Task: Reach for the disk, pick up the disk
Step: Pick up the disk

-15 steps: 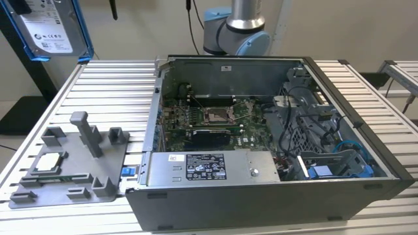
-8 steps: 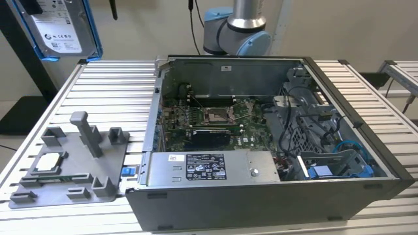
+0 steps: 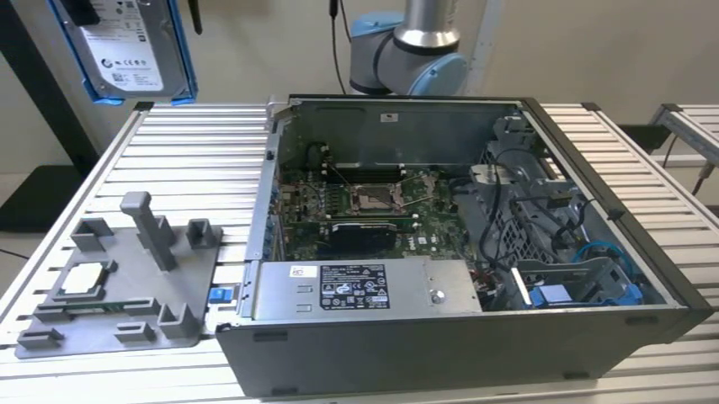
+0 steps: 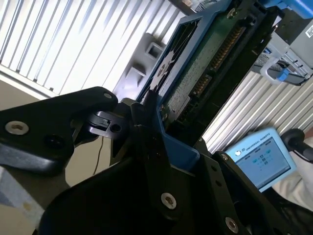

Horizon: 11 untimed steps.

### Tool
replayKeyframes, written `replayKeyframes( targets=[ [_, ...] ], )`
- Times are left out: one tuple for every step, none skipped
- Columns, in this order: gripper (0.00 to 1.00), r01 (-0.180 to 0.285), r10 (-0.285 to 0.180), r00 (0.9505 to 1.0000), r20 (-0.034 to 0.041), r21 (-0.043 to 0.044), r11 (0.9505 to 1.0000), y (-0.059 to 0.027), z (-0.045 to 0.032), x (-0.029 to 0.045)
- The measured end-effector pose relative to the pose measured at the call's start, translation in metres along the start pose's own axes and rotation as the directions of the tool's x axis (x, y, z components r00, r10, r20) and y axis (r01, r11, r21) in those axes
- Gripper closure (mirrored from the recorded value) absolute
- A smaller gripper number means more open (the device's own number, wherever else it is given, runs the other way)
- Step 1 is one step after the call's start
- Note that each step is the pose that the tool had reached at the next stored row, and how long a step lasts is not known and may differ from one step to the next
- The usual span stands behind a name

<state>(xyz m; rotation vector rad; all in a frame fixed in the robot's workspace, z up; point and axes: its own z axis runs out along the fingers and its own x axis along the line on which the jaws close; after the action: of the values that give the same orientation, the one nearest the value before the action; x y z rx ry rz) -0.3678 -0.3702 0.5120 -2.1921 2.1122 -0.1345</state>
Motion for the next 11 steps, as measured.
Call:
replayKeyframes(
  targets=[
    [1.0,0.0,0.0,1.0,0.0,0.0,1.0,-0.0022,0.0003,0.0001],
    [1.0,0.0,0.0,1.0,0.0,0.0,1.0,-0.0046,0.0006,0.0002],
    [1.0,0.0,0.0,1.0,0.0,0.0,1.0,-0.007,0.0009,0.0003],
    [1.0,0.0,0.0,1.0,0.0,0.0,1.0,-0.0094,0.0013,0.0003],
    [1.0,0.0,0.0,1.0,-0.0001,-0.0001,1.0,-0.0119,0.0015,0.0004],
    [1.0,0.0,0.0,1.0,-0.0001,-0.0002,1.0,-0.0145,0.0018,0.0005],
    [1.0,0.0,0.0,1.0,0.0,-0.0001,1.0,-0.0172,0.0022,0.0006],
    [1.0,0.0,0.0,1.0,0.0,-0.0002,1.0,-0.0198,0.0026,0.0007],
    [1.0,0.0,0.0,1.0,0.0,-0.0002,1.0,-0.0225,0.003,0.0009],
    [1.0,0.0,0.0,1.0,0.0,-0.0003,1.0,-0.0254,0.0033,0.001],
    [1.0,0.0,0.0,1.0,0.0,-0.0003,1.0,-0.0282,0.0037,0.0011]
  ],
)
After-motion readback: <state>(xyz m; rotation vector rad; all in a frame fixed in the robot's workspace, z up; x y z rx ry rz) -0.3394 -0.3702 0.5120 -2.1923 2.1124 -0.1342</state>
